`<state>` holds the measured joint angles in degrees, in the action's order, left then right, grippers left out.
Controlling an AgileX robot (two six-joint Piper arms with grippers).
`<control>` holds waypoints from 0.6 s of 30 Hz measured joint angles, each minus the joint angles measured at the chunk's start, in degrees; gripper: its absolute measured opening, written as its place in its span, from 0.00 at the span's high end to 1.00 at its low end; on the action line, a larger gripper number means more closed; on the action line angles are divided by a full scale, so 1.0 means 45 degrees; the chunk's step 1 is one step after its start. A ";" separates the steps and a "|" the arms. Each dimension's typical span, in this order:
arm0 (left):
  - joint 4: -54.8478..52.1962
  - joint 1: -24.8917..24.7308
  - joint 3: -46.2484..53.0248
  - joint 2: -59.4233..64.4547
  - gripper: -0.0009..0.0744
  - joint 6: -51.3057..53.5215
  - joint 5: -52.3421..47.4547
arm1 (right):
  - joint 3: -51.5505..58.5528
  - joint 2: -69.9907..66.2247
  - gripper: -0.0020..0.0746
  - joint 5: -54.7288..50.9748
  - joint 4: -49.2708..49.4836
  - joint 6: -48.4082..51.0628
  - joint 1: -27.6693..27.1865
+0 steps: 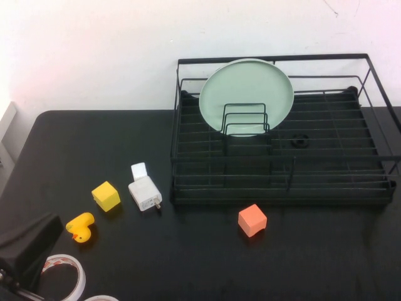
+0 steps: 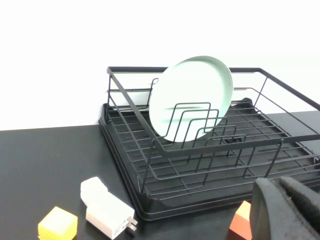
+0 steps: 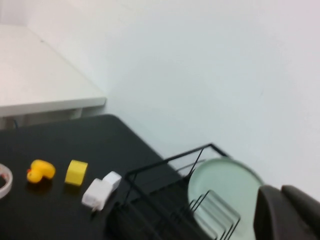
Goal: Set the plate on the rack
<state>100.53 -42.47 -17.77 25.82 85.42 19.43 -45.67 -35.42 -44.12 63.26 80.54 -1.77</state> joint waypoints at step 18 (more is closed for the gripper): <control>0.0008 0.0000 0.0000 0.0000 0.99 0.0073 0.0000 | 0.2885 0.1580 0.97 0.2762 -0.1267 -0.0533 0.0000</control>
<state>100.56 -42.47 -17.77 25.82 85.75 19.43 -32.68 -28.30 -31.69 57.56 78.14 -1.77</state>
